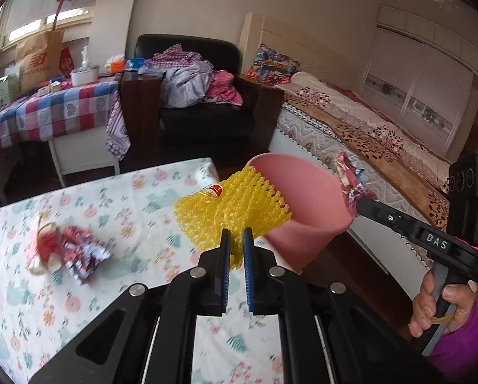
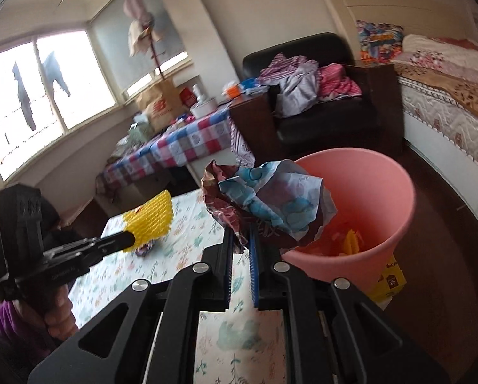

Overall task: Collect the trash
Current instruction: 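Carry the held paper and yellow foam net over the pink bucket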

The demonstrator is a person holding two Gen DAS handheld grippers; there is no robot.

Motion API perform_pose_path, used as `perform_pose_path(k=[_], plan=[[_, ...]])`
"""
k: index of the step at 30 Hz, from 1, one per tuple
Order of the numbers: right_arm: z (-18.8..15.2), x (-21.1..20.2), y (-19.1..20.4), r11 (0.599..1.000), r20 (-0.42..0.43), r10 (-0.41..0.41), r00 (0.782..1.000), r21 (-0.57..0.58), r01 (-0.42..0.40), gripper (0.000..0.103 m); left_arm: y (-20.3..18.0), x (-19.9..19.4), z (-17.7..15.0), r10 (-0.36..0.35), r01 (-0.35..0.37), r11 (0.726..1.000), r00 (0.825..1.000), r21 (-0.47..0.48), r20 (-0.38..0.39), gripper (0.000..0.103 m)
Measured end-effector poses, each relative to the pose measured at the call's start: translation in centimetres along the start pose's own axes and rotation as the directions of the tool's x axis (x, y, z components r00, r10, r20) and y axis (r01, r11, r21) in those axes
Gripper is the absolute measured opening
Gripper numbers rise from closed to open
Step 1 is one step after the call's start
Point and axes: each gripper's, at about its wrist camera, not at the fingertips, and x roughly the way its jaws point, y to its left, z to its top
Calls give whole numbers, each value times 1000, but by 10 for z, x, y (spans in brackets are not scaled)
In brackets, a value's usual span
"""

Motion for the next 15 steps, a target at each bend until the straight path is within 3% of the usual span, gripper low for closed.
perform_pose_path(k=[15], plan=[[7,37,-41,990,-23,-73,997,122,75,9,-59,88,35,-34,41,993,997,114,-64,7]])
